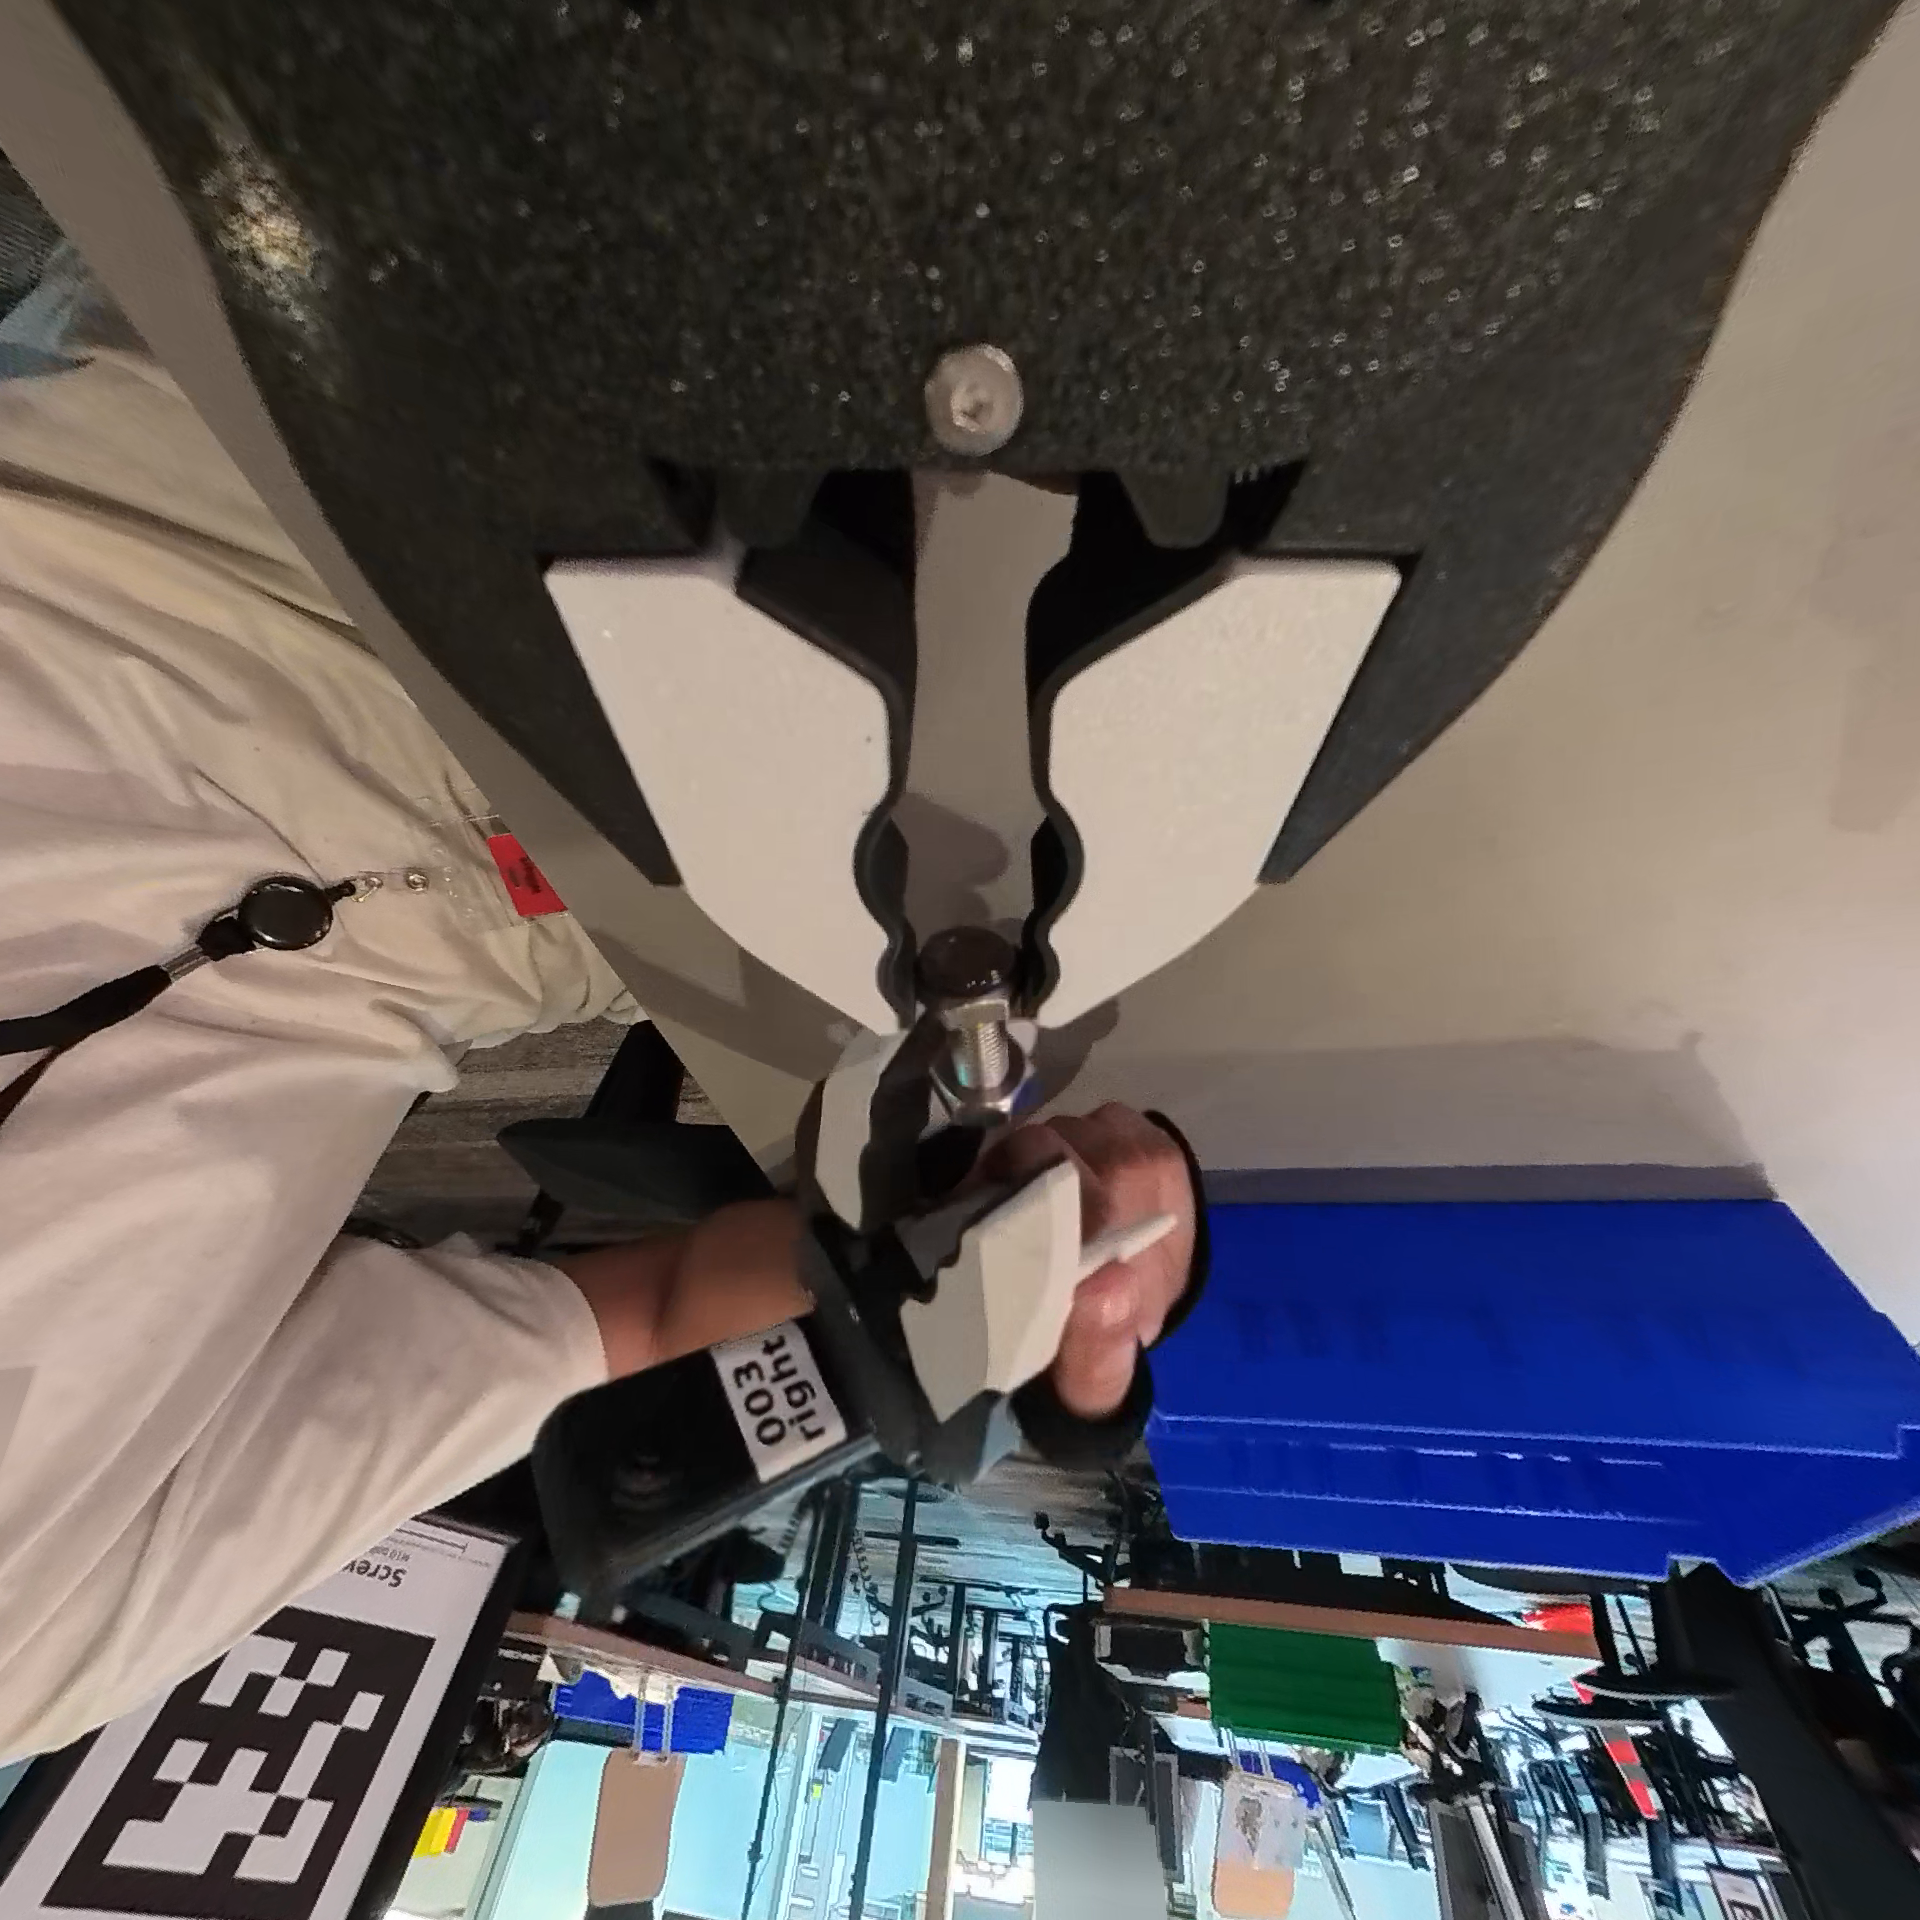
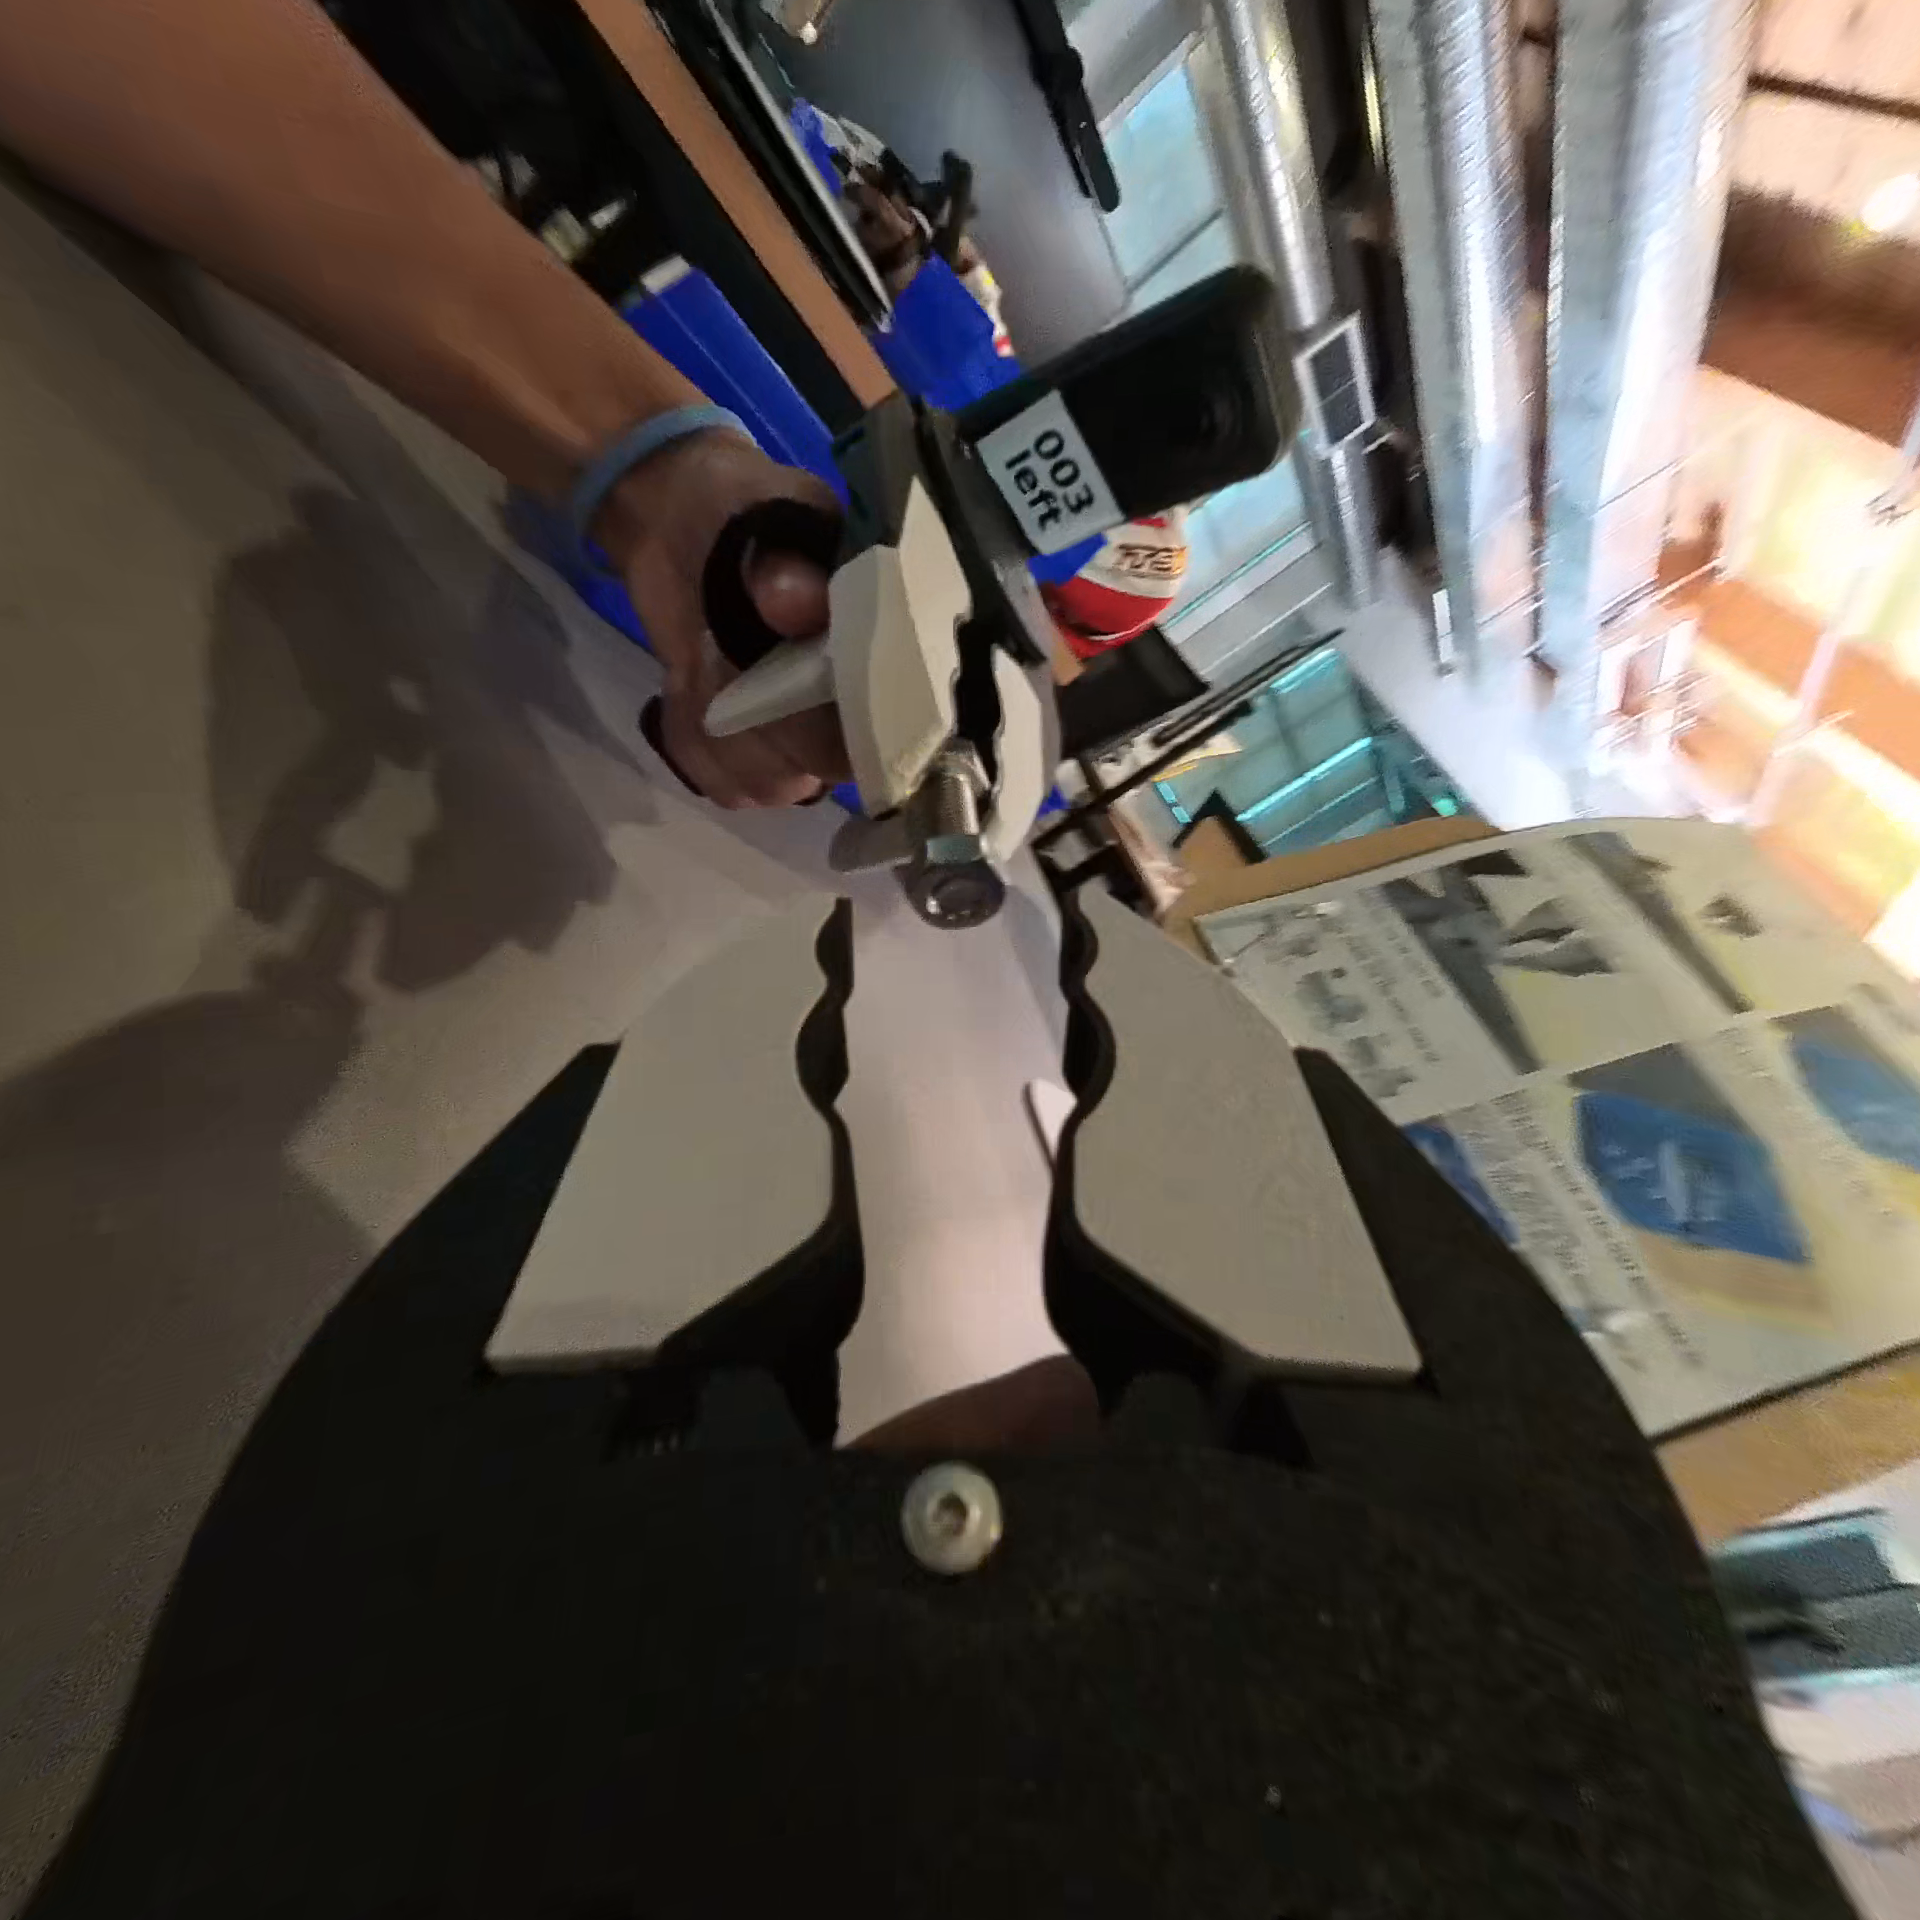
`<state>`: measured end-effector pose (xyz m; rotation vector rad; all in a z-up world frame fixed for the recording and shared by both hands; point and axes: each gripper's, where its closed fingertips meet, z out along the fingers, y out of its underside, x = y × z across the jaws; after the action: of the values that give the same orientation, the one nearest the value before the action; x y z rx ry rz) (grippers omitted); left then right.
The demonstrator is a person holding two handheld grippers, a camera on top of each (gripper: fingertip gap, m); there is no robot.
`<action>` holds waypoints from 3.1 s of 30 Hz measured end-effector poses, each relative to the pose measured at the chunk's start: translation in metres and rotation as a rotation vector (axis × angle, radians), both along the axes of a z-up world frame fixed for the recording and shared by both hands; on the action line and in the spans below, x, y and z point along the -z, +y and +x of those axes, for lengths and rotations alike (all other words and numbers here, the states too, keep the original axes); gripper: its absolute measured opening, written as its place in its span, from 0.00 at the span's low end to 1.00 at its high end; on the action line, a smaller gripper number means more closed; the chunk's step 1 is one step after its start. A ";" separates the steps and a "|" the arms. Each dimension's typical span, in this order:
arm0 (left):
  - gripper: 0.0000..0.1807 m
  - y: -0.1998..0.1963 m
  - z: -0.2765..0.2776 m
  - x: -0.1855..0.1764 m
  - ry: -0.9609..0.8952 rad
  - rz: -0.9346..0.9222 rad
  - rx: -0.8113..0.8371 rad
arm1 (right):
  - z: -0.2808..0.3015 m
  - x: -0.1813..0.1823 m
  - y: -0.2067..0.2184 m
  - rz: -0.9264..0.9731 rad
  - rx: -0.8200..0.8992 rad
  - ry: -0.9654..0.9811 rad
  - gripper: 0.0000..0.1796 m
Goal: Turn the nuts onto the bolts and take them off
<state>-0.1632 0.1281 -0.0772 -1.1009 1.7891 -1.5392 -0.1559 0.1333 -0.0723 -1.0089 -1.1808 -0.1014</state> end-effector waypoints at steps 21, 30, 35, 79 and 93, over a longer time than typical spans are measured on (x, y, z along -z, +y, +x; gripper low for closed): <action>0.19 0.000 0.006 -0.001 -0.030 0.085 -0.070 | 0.006 -0.010 0.003 -0.342 -0.130 0.254 0.10; 0.09 0.010 0.004 -0.018 -0.129 0.122 -0.132 | 0.007 -0.014 0.002 -0.506 -0.226 0.387 0.11; 0.09 0.008 0.001 -0.022 -0.135 0.144 -0.118 | 0.005 -0.018 0.001 -0.662 -0.311 0.505 0.11; 0.09 0.011 -0.004 -0.031 -0.146 0.019 -0.086 | 0.000 -0.015 0.001 -0.040 0.017 0.074 0.22; 0.09 0.006 -0.004 -0.022 -0.099 0.012 -0.049 | -0.002 -0.011 0.000 0.062 0.071 -0.022 0.10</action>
<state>-0.1675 0.1343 -0.0547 -1.0365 1.6912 -1.5251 -0.1584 0.1338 -0.0615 -0.9975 -1.1555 -0.2047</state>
